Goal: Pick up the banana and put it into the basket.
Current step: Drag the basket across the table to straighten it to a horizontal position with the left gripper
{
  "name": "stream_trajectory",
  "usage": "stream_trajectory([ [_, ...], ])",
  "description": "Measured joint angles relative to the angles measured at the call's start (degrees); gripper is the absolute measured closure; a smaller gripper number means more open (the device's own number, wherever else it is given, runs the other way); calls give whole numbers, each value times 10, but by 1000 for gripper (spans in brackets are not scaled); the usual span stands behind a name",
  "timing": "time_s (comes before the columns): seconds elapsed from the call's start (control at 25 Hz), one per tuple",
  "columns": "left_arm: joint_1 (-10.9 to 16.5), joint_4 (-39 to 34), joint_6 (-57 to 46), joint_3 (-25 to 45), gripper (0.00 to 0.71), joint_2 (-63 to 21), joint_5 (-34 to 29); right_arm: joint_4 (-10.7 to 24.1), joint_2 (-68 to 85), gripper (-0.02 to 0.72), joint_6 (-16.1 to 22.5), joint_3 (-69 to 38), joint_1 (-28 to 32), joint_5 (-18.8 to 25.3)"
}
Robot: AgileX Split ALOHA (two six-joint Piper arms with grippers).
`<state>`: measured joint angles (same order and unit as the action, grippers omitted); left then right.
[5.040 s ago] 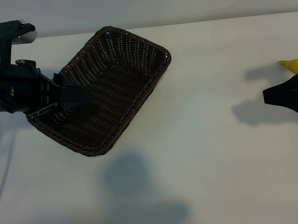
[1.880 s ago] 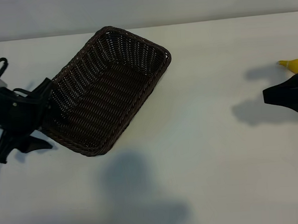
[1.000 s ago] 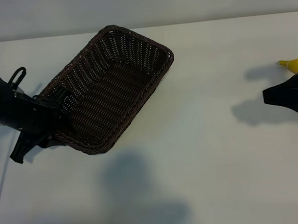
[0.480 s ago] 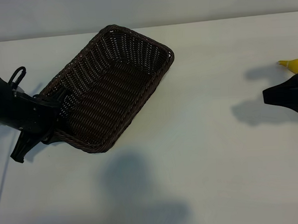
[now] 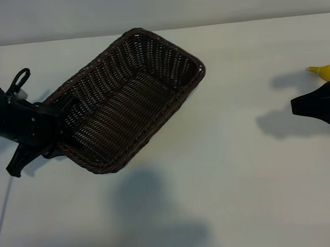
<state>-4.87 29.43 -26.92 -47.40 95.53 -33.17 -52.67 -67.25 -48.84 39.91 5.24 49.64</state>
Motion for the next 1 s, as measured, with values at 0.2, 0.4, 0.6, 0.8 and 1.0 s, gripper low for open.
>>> stream_trajectory([
  [0.2, 0, 45, 90, -26, 552, 0, -30, 0, 0, 98, 0, 0, 0, 0],
  [0.4, 0, 34, 128, -92, 552, 1, -80, 0, 0, 98, 0, 0, 0, 0],
  [0.6, 0, -24, 156, -177, 552, 30, -164, 0, 0, 98, 1, 0, 0, 0],
  [0.8, 0, -51, 220, -284, 552, 92, -263, 0, 0, 98, 1, 0, 0, 1],
  [1.0, -4, -56, 269, -389, 552, 158, -335, 0, 0, 98, 0, 0, 0, 1],
])
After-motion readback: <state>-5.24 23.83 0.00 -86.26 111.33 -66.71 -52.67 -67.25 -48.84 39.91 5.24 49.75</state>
